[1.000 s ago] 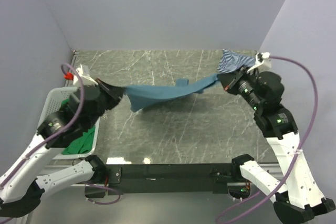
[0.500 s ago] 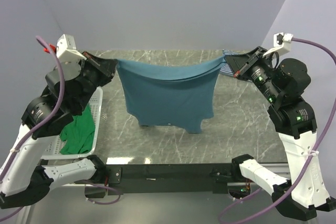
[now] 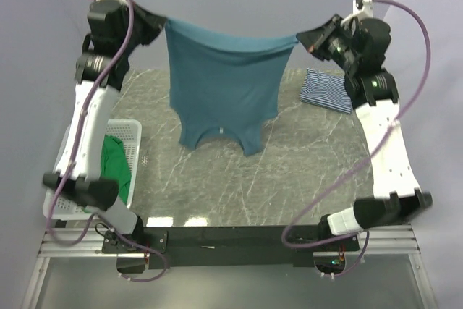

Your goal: Fold and stack the tank tops

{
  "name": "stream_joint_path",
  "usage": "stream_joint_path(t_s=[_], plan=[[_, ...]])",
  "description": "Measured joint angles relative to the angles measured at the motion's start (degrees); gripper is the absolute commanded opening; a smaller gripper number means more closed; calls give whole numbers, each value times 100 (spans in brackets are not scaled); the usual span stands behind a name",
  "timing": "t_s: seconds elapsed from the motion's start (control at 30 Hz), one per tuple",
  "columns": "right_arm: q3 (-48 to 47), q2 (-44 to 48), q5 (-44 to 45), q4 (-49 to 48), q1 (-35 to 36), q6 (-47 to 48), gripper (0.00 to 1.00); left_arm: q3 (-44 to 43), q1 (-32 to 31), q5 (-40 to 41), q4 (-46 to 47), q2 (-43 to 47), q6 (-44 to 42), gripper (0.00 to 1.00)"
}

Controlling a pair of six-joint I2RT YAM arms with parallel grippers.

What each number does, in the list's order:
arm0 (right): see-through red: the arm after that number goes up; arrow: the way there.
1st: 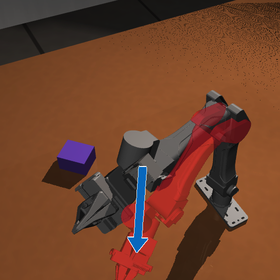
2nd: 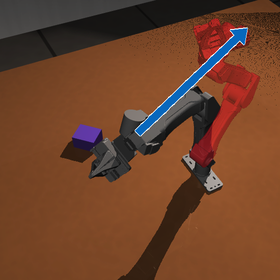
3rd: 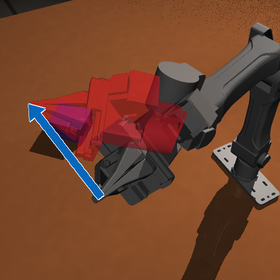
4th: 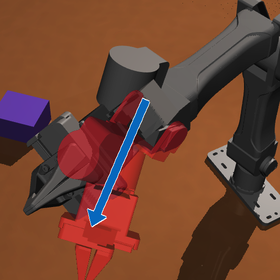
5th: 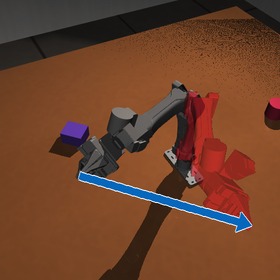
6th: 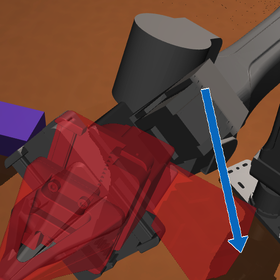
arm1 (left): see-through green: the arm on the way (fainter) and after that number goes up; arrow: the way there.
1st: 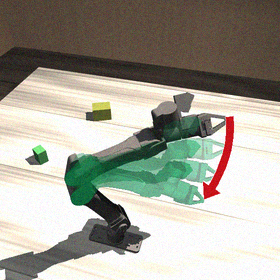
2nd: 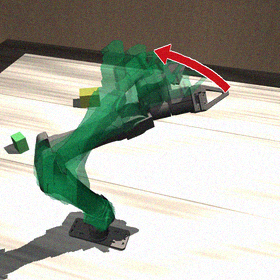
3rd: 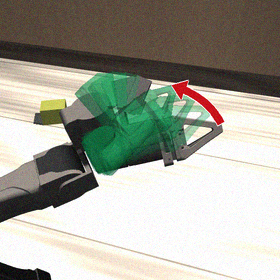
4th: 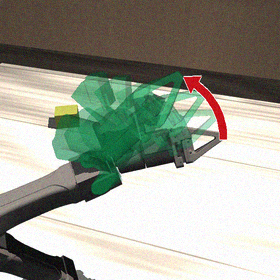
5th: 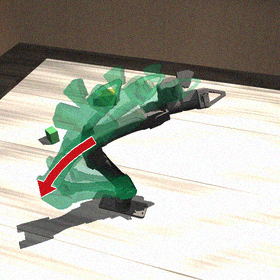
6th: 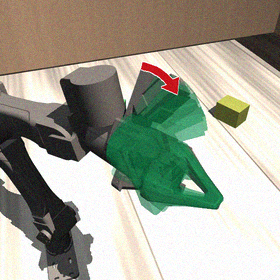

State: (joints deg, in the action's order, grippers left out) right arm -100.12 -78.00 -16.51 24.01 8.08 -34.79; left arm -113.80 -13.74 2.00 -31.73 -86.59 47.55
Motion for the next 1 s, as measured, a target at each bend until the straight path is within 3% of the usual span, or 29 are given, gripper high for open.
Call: stream_joint_path(t_s=[0.2,0.27,0.37,0.43,0.57,0.67,0.8,0.9,1.0], plan=[[-2028,-1631,-398,-70,-157,-136,0,-1971,828,-1309,264,-1823,179,1],[-2603,-1947,-487,-85,-166,-162,0,-2055,1054,-1641,374,-1969,302,1],[-2664,-1921,-592,-149,-208,-201,0,-1639,1270,-1943,658,-1827,415,1],[-1993,-1578,-640,-442,-234,-225,0,-1051,1329,-2085,916,-1569,448,1],[452,-466,-632,-1132,-282,-299,0,678,1237,-2306,1419,-839,466,1],[2559,339,-560,-1353,-350,-415,0,2474,1056,-2347,1853,-149,490,1],[5097,1113,-573,-1434,-385,-586,0,5676,656,-2146,2157,1071,612,1],[6476,1523,-616,-1314,-385,-621,0,7431,391,-2022,2170,1725,721,1],[7331,1930,-605,-1097,-385,-581,0,8520,280,-1945,2236,2223,828,0]])
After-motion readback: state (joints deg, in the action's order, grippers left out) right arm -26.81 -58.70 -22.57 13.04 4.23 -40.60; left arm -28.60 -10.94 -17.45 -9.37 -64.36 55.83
